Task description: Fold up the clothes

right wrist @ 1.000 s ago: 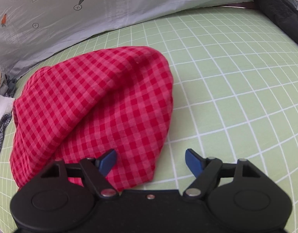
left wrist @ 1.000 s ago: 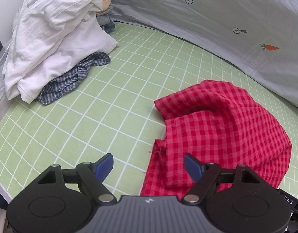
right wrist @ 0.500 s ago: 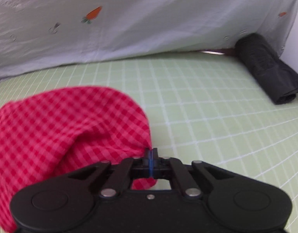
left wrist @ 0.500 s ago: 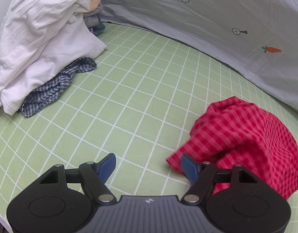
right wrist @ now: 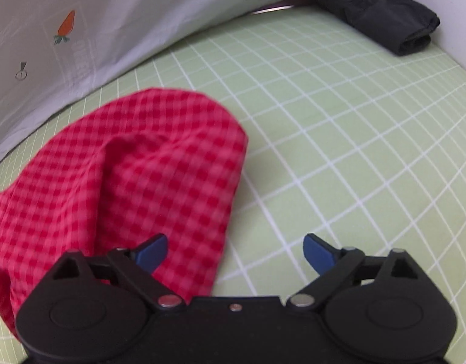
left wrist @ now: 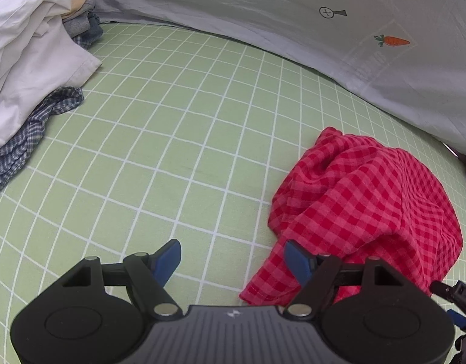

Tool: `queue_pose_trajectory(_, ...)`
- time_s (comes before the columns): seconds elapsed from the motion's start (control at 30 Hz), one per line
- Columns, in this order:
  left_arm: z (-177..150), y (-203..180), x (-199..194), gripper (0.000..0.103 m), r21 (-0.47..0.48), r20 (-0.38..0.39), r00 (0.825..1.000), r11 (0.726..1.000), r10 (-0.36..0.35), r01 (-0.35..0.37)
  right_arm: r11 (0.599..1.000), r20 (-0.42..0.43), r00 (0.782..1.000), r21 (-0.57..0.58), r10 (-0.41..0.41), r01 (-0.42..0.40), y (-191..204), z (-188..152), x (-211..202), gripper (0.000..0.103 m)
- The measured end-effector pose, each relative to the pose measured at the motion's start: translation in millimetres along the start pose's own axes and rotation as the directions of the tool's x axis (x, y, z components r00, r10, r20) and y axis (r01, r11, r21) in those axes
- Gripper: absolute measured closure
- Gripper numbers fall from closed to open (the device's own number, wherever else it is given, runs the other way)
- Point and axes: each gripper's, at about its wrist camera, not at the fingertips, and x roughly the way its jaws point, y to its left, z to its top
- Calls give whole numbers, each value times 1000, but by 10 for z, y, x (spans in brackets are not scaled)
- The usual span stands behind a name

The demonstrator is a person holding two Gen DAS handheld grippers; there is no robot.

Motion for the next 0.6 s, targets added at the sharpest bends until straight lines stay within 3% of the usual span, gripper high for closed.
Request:
queue_pose_trajectory(0.2,-256,76,-98,27,38,-38,999,999,-37,38,991,-35,997,-112,62,-66,262,-313,-112,2)
queue_pose_trajectory(0.27,-301,91,-110,27,42,-43,998,998,-45,46,985,-38,998,-166,42,-48,368,-364,-94,8)
queue_pose_trajectory(0.33,-328,98,-138,27,51,-41,998,998,-46,49,982,-55,998,-184,28,-38,414,-373,-54,27)
queue_pose_trajectory(0.47,-325,96,-181,28,56,-20,999,998,-34,35,975,-52,998,-214,45,-55,455,-327,-32,48)
queue_pose_trajectory(0.53,-304,100,-179,29,47,-9,999,998,-37,37,968,-49,996,-235,73,-82,468,-273,-39,90)
queue_pose_trajectory(0.57,-290,99,-175,29,43,-4,999,998,-38,38,967,-41,995,-233,96,-103,456,-239,-63,100)
queue_pose_trajectory(0.6,-276,96,-171,30,40,0,999,998,-40,40,968,-14,992,-216,126,-126,422,-193,-128,102)
